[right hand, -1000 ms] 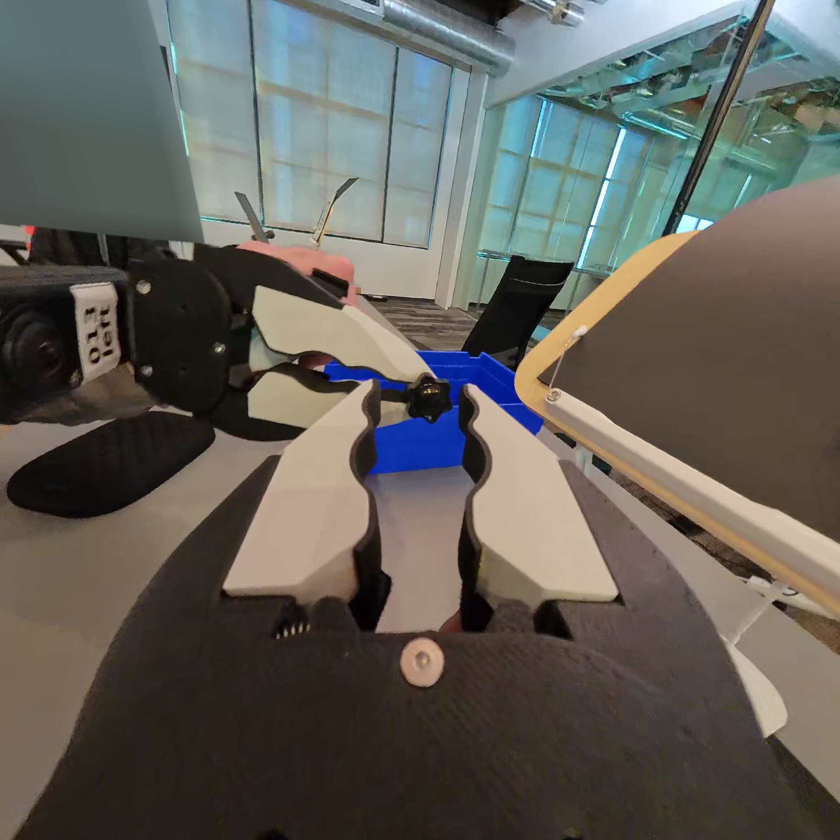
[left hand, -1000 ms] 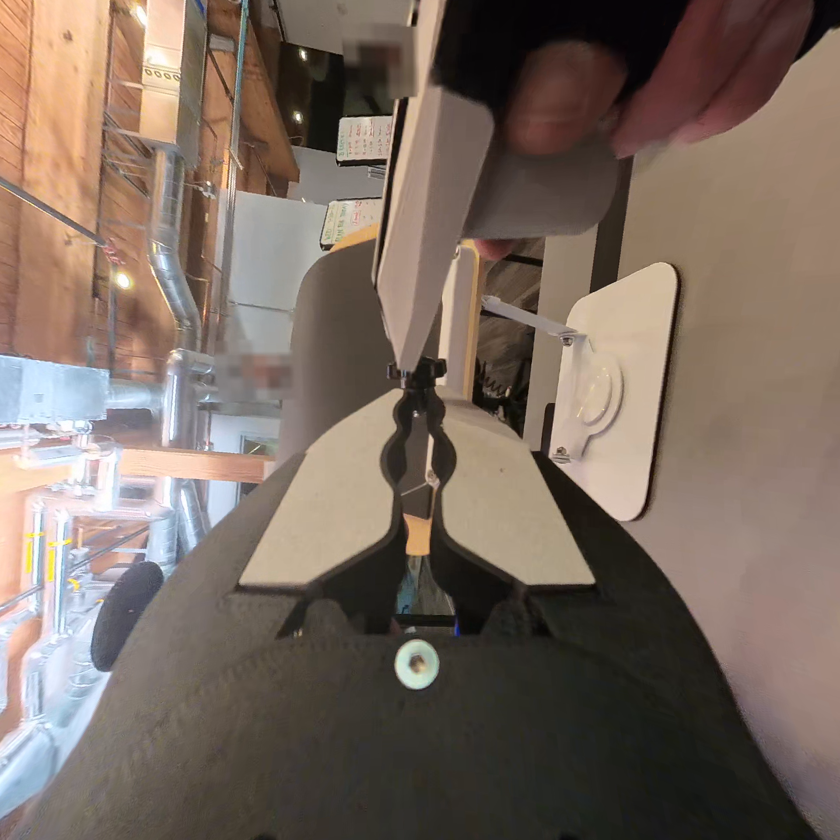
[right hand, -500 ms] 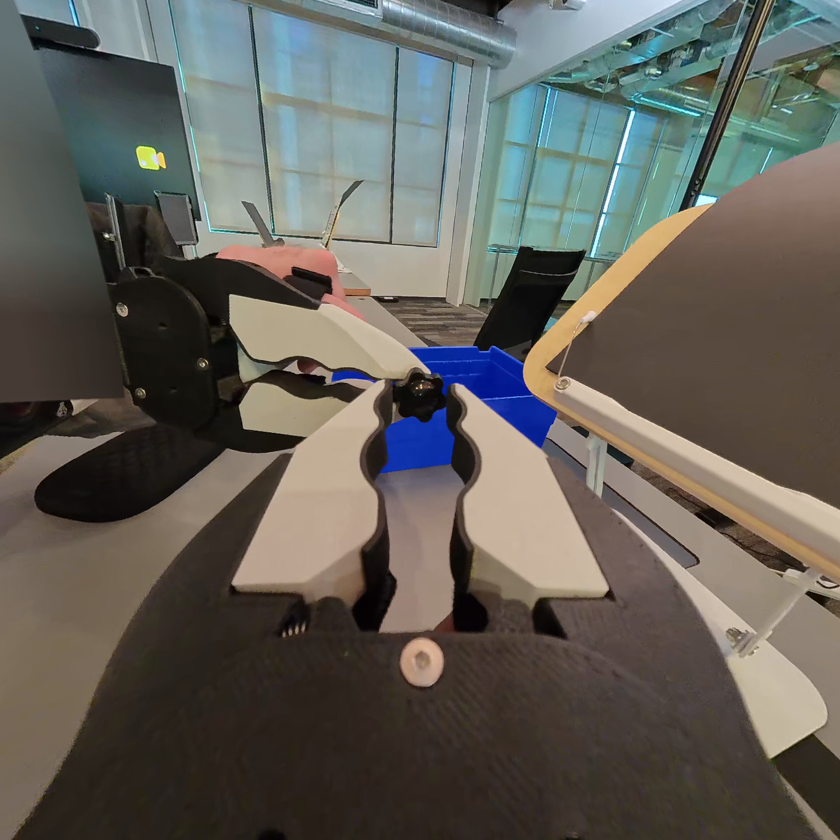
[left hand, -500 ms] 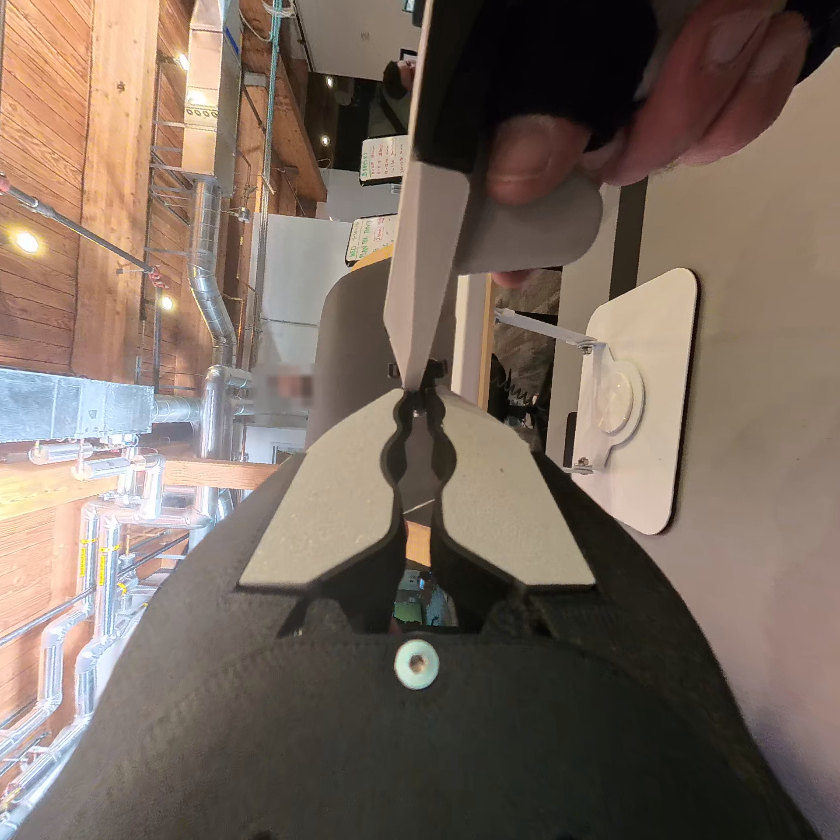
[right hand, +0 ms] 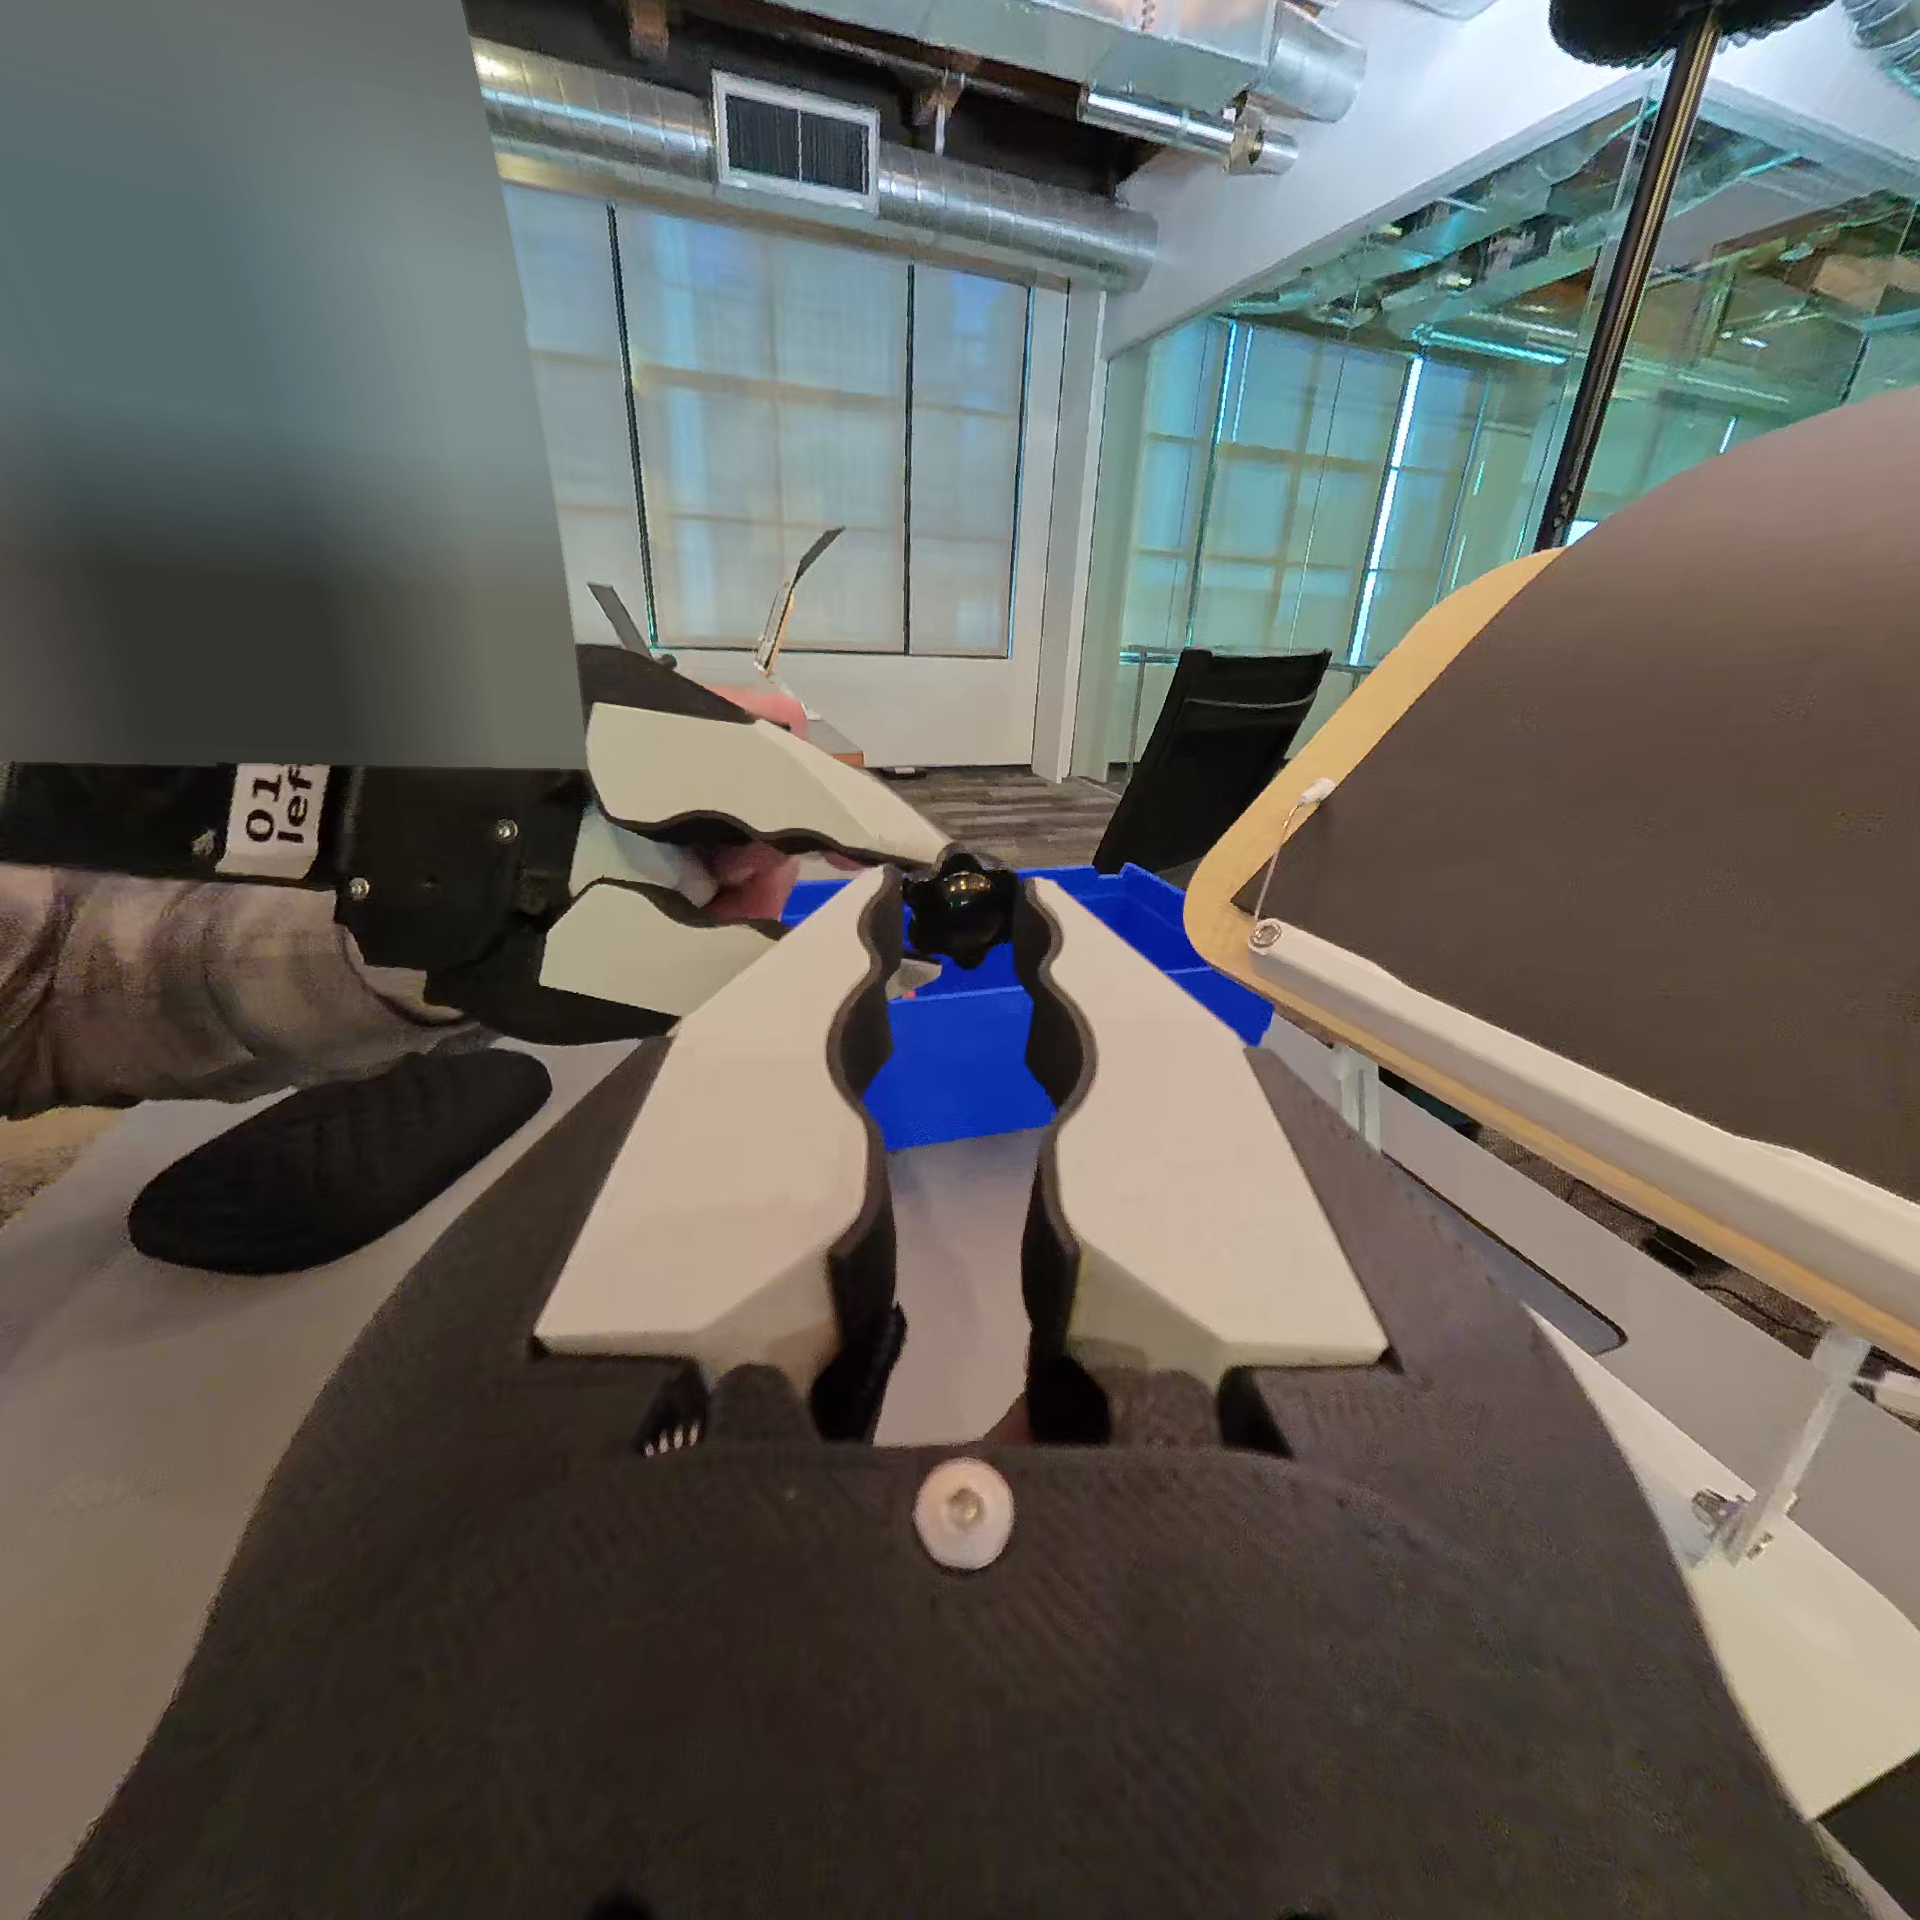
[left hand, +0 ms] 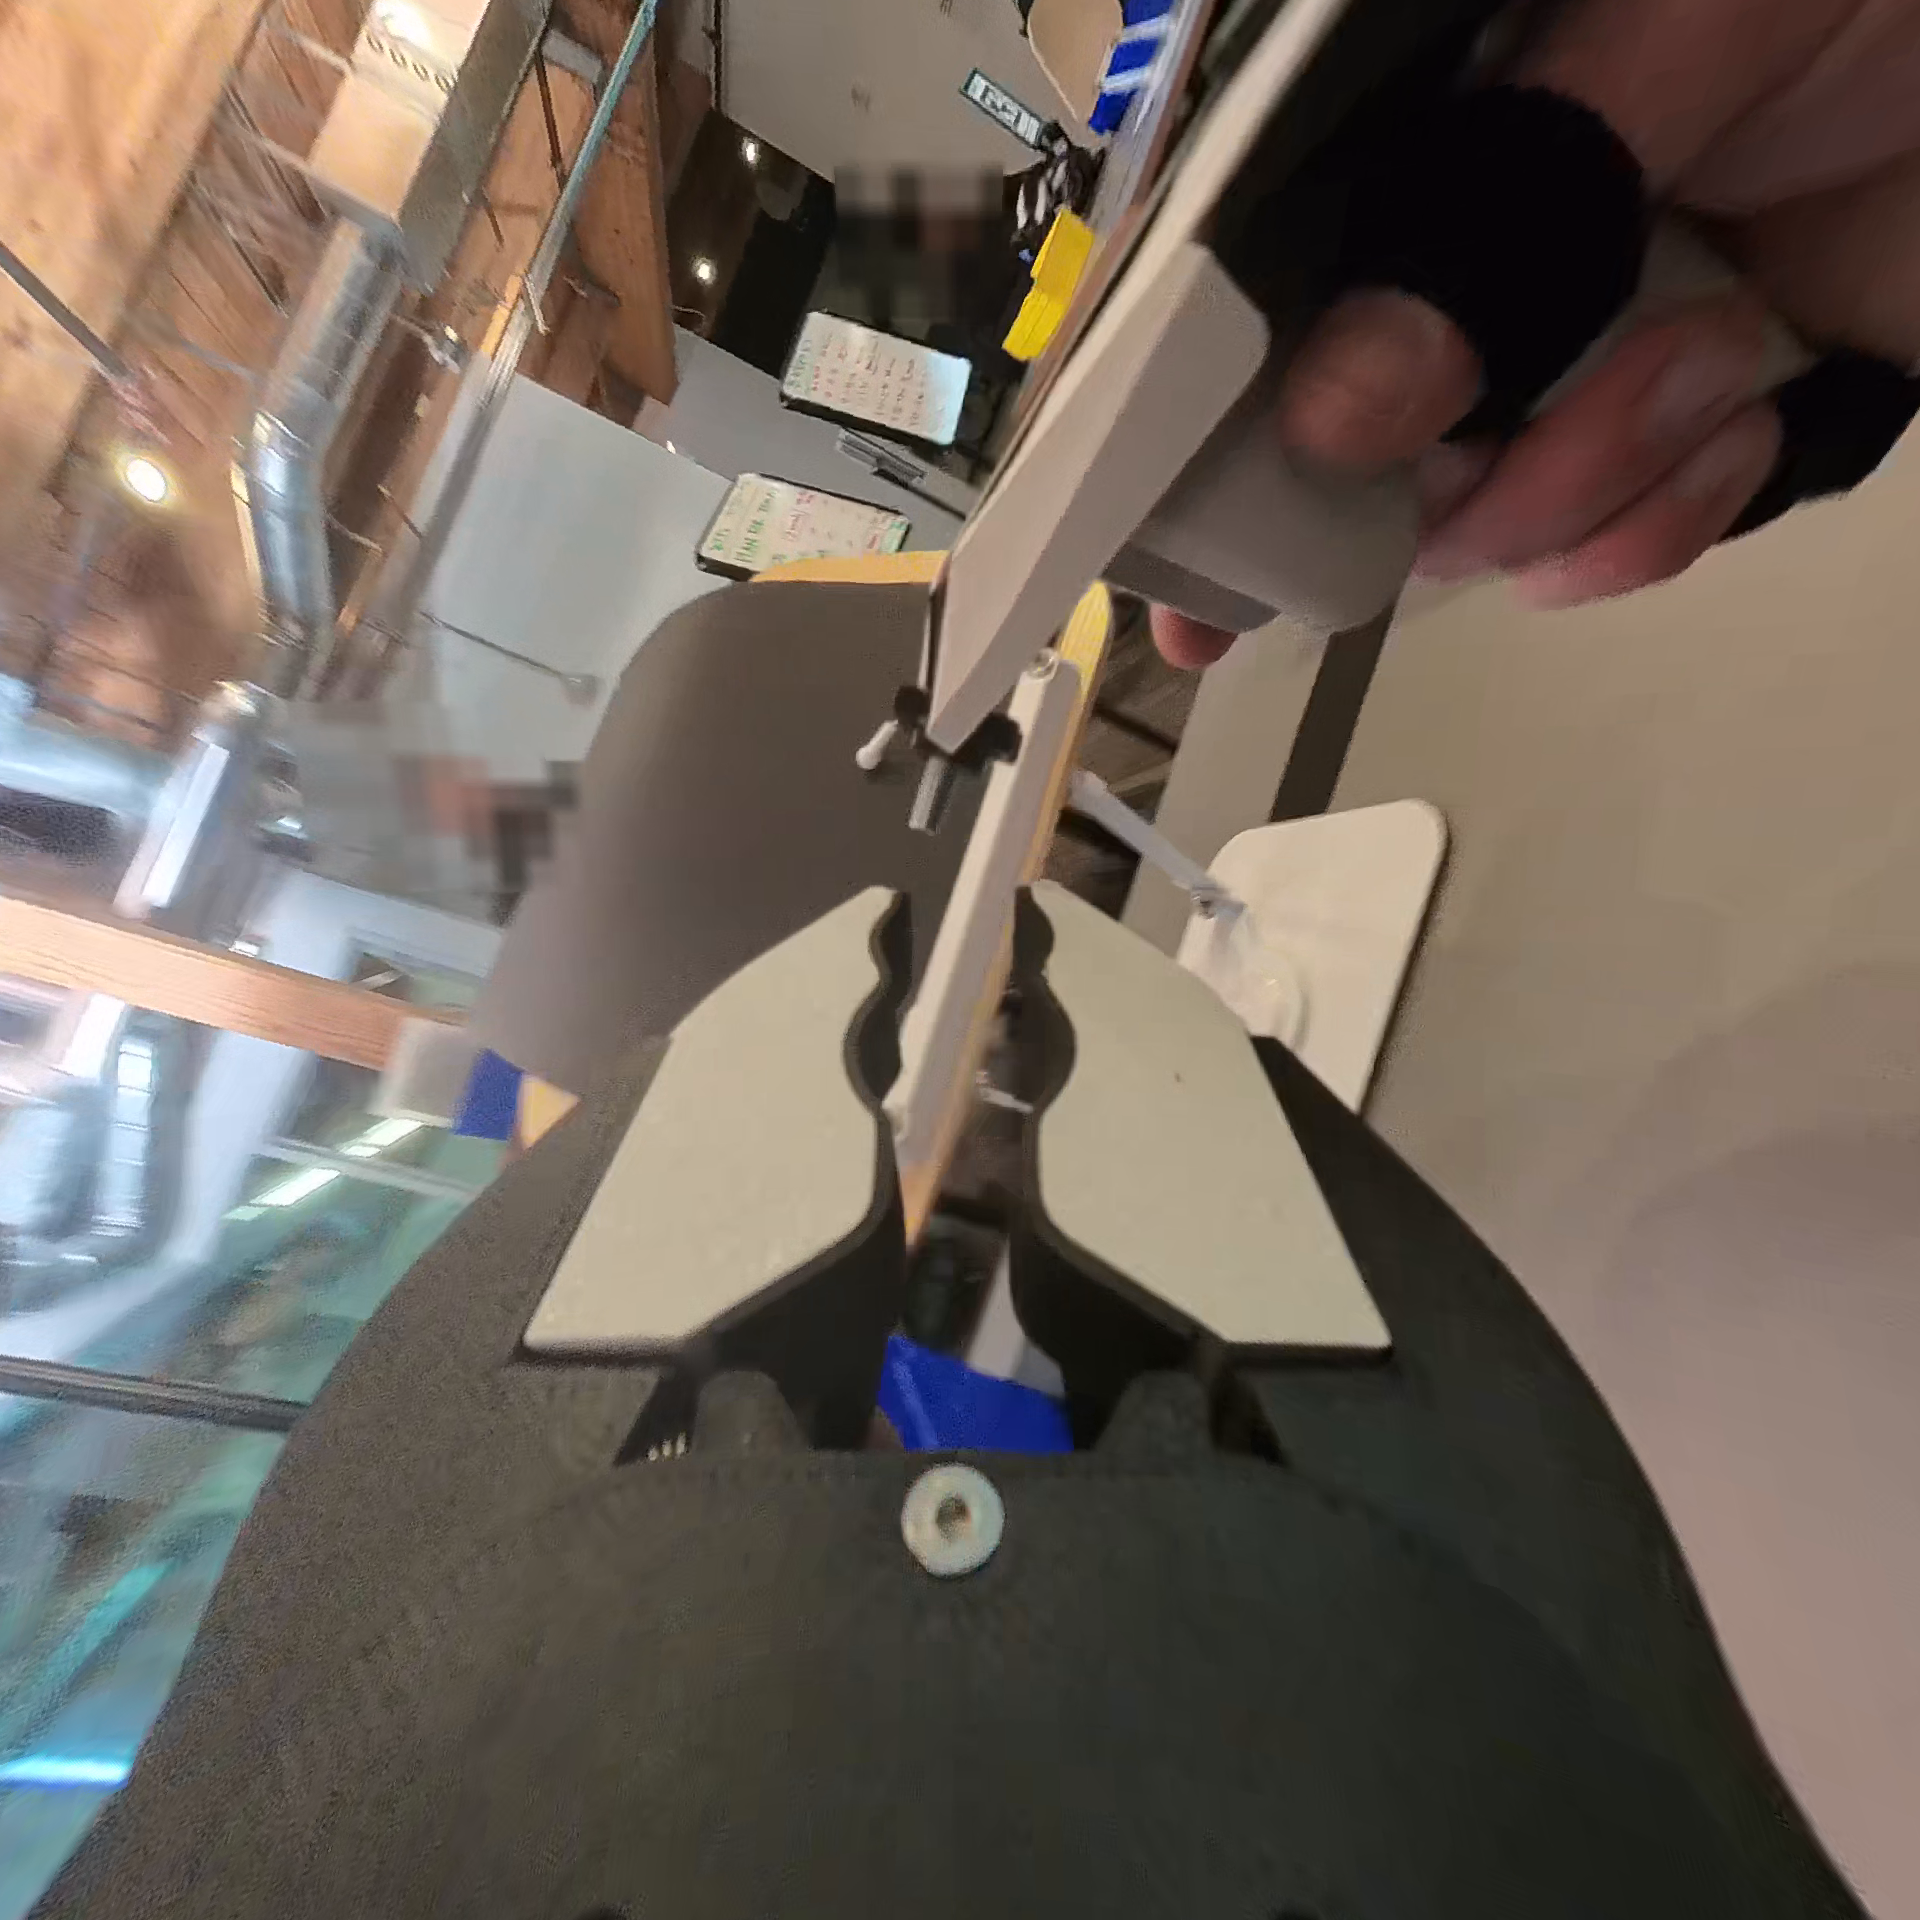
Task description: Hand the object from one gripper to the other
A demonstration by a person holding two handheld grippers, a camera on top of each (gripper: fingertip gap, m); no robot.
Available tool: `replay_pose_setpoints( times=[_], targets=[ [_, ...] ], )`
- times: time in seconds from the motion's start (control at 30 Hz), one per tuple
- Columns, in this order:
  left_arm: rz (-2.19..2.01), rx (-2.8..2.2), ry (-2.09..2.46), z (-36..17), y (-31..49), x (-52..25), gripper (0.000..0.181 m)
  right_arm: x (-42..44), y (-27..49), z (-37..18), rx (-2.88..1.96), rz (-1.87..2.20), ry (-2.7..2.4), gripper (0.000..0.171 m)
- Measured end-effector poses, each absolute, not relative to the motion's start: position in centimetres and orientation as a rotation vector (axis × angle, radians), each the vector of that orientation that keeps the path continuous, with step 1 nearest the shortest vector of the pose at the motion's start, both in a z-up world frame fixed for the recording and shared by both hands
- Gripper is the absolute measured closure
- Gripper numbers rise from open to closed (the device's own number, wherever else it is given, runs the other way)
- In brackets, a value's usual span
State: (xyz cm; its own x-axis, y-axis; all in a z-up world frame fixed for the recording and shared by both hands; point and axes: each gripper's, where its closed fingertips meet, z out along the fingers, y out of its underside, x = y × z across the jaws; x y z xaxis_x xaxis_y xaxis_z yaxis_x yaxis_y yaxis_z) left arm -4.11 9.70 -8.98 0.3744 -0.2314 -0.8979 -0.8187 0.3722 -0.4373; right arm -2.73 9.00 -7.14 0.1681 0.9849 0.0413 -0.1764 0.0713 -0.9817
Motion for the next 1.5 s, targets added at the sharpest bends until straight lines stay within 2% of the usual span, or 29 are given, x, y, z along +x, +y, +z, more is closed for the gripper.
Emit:
replay_pose_setpoints(
  times=[0.23, 0.3, 0.6, 0.7, 1.07, 1.23, 1.5],
  targets=[
    [-0.405, -1.468, 0.848, -7.9, 8.1, -3.6, 0.162, -2.2, 8.2, -6.2, -0.974, 0.998, -1.004, 0.153],
    [-0.552, -1.541, 0.831, -8.5, 8.1, -3.5, 0.153, -2.3, 7.8, -6.2, -0.917, 0.892, -1.046, 0.153],
    [-1.200, -1.661, 0.768, -9.0, 6.6, -2.8, 0.135, -3.0, 6.8, -8.4, -0.496, -0.016, -1.370, 0.153],
    [-1.297, -1.684, 0.776, -9.8, 6.2, -2.6, 0.134, -3.1, 6.2, -9.1, -0.348, -0.237, -1.434, 0.153],
    [-1.496, -1.635, 0.698, -9.8, 5.2, -1.8, 0.137, -3.7, 5.3, -9.2, -0.216, -0.390, -1.390, 0.153],
    [-1.509, -1.580, 0.619, -9.2, 5.2, -2.3, 0.150, -3.8, 4.9, -9.1, -0.213, -0.367, -1.364, 0.153],
    [-1.539, -1.528, 0.595, -9.1, 5.0, -2.5, 0.151, -3.7, 4.5, -8.4, -0.267, -0.259, -1.318, 0.153]
  ],
)
